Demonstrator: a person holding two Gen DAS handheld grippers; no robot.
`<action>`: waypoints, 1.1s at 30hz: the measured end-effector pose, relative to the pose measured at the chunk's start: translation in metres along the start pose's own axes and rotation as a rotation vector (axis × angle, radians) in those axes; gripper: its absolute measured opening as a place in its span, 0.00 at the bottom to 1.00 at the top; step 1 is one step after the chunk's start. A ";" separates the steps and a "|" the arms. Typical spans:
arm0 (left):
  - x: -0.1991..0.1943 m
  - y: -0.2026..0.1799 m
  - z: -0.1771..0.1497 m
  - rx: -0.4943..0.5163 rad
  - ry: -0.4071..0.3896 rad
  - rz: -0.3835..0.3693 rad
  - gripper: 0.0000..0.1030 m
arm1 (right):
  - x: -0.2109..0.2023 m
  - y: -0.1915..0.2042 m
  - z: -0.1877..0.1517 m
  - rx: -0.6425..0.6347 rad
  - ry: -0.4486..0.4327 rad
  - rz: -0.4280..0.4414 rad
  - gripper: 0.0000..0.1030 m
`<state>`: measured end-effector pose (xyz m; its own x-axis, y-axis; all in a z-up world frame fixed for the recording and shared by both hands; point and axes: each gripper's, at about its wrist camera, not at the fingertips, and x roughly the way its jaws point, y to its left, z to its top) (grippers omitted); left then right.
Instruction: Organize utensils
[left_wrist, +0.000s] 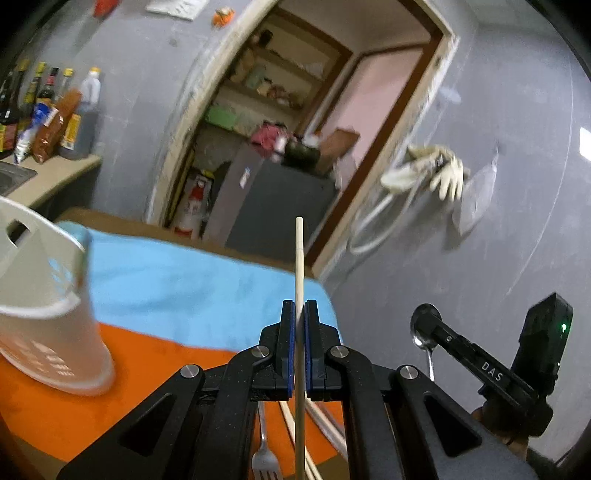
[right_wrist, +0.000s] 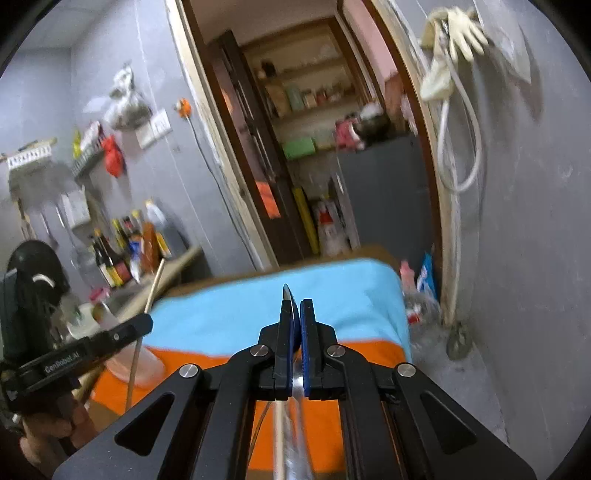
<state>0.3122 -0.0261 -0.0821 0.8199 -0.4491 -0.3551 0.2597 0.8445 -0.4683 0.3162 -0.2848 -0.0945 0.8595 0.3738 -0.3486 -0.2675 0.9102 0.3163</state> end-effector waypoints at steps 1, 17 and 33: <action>-0.007 0.001 0.007 -0.011 -0.025 0.004 0.02 | -0.001 0.006 0.005 0.001 -0.019 0.011 0.01; -0.109 0.086 0.090 -0.035 -0.307 0.156 0.02 | 0.038 0.135 0.045 -0.044 -0.206 0.191 0.01; -0.147 0.215 0.104 -0.147 -0.550 0.207 0.02 | 0.084 0.233 -0.001 -0.216 -0.384 0.149 0.01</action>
<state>0.3006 0.2521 -0.0464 0.9996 -0.0297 0.0014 0.0255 0.8317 -0.5546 0.3262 -0.0412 -0.0507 0.8929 0.4472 0.0519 -0.4500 0.8831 0.1326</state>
